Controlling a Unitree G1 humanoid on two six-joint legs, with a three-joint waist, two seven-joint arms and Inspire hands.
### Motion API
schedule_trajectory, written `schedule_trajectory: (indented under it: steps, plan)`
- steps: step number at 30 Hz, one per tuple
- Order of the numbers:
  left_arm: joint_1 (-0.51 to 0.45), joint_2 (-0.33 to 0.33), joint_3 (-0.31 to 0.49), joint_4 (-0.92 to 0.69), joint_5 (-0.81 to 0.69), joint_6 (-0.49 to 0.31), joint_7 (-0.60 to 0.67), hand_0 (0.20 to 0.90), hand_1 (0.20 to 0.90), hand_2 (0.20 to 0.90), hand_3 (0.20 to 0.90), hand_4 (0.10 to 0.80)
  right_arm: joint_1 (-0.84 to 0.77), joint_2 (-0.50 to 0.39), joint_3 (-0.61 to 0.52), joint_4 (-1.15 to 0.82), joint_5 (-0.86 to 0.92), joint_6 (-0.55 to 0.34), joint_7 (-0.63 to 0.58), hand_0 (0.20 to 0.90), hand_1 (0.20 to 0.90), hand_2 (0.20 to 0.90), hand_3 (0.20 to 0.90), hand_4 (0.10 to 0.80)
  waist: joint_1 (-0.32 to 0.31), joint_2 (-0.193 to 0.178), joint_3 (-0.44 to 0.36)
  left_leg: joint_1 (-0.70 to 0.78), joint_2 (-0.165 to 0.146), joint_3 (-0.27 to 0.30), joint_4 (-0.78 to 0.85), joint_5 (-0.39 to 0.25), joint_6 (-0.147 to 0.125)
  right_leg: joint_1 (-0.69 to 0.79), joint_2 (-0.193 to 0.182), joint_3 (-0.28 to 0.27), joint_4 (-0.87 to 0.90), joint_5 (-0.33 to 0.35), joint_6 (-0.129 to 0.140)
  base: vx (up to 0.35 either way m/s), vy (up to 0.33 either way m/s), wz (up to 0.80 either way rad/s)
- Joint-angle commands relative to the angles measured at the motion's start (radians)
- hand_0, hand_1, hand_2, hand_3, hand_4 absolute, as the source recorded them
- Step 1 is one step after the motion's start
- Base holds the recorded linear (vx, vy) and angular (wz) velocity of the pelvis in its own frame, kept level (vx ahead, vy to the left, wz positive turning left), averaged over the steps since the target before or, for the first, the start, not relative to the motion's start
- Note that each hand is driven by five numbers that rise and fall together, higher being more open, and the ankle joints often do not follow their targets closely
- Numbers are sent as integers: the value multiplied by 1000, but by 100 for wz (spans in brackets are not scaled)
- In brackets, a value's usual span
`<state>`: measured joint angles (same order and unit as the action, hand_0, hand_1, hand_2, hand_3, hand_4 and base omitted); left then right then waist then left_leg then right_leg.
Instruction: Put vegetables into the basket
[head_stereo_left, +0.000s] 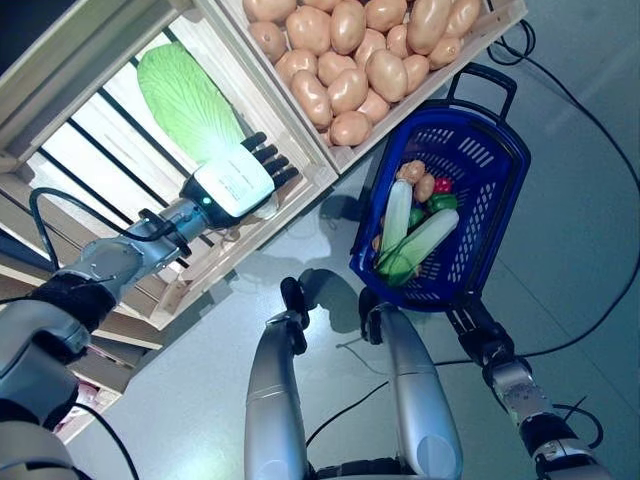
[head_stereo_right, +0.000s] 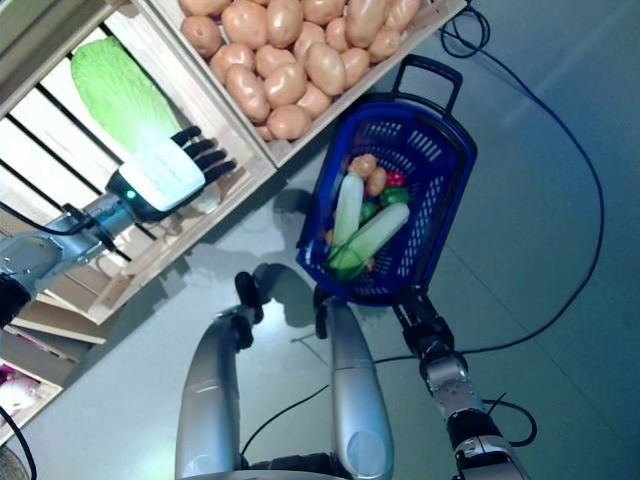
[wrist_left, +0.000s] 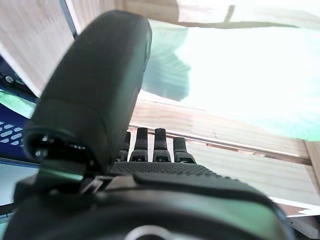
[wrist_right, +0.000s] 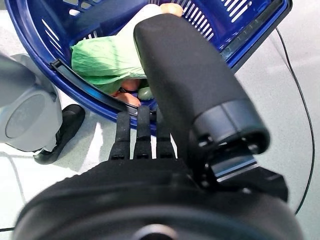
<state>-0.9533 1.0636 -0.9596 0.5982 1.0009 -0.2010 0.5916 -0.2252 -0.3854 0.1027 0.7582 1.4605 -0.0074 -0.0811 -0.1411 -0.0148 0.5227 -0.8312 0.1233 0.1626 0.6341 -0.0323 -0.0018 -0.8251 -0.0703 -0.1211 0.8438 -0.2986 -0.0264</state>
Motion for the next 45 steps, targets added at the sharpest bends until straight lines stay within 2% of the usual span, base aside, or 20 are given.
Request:
schedule_trajectory:
  steps: [1, 6, 13, 20, 21, 22, 23, 35, 39, 43, 44, 45]
  plan:
    - [-106, 22, 42, -25, -31, 60, 51, 900, 900, 900, 900, 800, 60, -63, -8, -25, 6, -30, -3, 900, 900, 900, 900, 800, 5, -9, -3, -21, 28, 11, 108, -142, -3, 3, -23, -21, -103, 128, 33, 17, 54, -1]
    - [-78, 2, 69, 0, 2, 112, 118, 900, 900, 900, 900, 800, 70, -70, -16, -52, 31, -28, -15, 900, 900, 900, 900, 800, 6, -12, -3, -40, 18, 11, 143, -168, 4, -21, -23, -9, -72, 121, 36, 8, 59, -1]
    - [-81, -10, 99, 58, 15, 118, 192, 900, 900, 900, 900, 800, 77, -70, -28, -75, 42, -31, -25, 900, 900, 900, 900, 800, 7, -28, -3, -78, 30, 0, 199, -192, 10, -57, -29, -7, -31, 116, 34, -13, 28, -3]
    - [-61, -26, 120, 111, 16, 133, 206, 900, 900, 900, 900, 800, 82, -86, -41, -123, 35, -35, -91, 900, 900, 900, 900, 800, 2, -30, -3, -106, 27, -1, 234, -215, 16, -90, -30, 0, 0, 108, 33, -29, 65, -2]
    - [-55, -24, 124, 111, 19, 133, 205, 851, 851, 851, 851, 767, 84, -91, -46, -128, 34, -29, -93, 900, 900, 900, 900, 800, 3, -31, -3, -107, 26, 0, 236, -217, 16, -93, -31, 0, 3, 108, 33, 0, 0, 0]
    - [-53, -23, 125, 111, 17, 135, 207, 641, 641, 641, 641, 627, 84, -92, -47, -129, 33, -28, -93, 900, 900, 900, 900, 800, 3, -31, -3, -108, 26, 0, 237, -217, 17, -94, -32, 0, 4, 109, 34, -21, 38, 1]
    - [-45, -24, 129, 110, 17, 142, 210, 300, 300, 300, 300, 400, 86, -93, -50, -138, 32, -28, -92, 900, 900, 900, 900, 800, 3, -32, -3, -111, 25, 0, 239, -219, 20, -98, -33, 1, 7, 110, 34, -24, 55, 1]
    - [-18, -40, 153, 142, 5, 160, 237, 300, 300, 300, 300, 400, 70, -113, -50, -169, 29, -18, -118, 900, 900, 900, 900, 800, -4, -24, -3, -104, 25, 18, 264, -239, 19, -97, -37, 15, 20, 108, 39, 0, 57, -1]
    - [19, -46, 170, 137, -24, 172, 240, 300, 300, 300, 300, 400, 71, -117, -48, -189, 20, -14, -134, 900, 900, 900, 900, 800, -5, -22, -3, -77, 23, 28, 242, -238, 18, -78, -38, 19, 5, 108, 44, 23, 53, -3]
    - [58, -41, 204, 123, -86, 163, 318, 300, 300, 300, 300, 400, 74, -120, -46, -205, 33, -18, -149, 900, 900, 900, 900, 800, -6, -22, -3, -39, 21, 38, 203, -224, 14, -47, -35, 27, -35, 124, 51, 39, 15, -7]
    - [83, -37, 240, 103, -184, 154, 373, 300, 300, 300, 300, 400, 84, -116, -51, -209, 34, -22, -146, 900, 900, 900, 900, 800, -8, -23, -3, -3, 17, 46, 160, -208, 9, -14, -31, 31, -78, 138, 57, 45, -17, -5]
    - [91, -38, 253, 100, -202, 148, 384, 300, 300, 300, 300, 400, 87, -112, -51, -209, 33, -26, -144, 900, 900, 900, 900, 800, -7, -22, -3, 10, 16, 48, 142, -201, 6, -2, -29, 31, -95, 143, 59, 57, -22, -4]
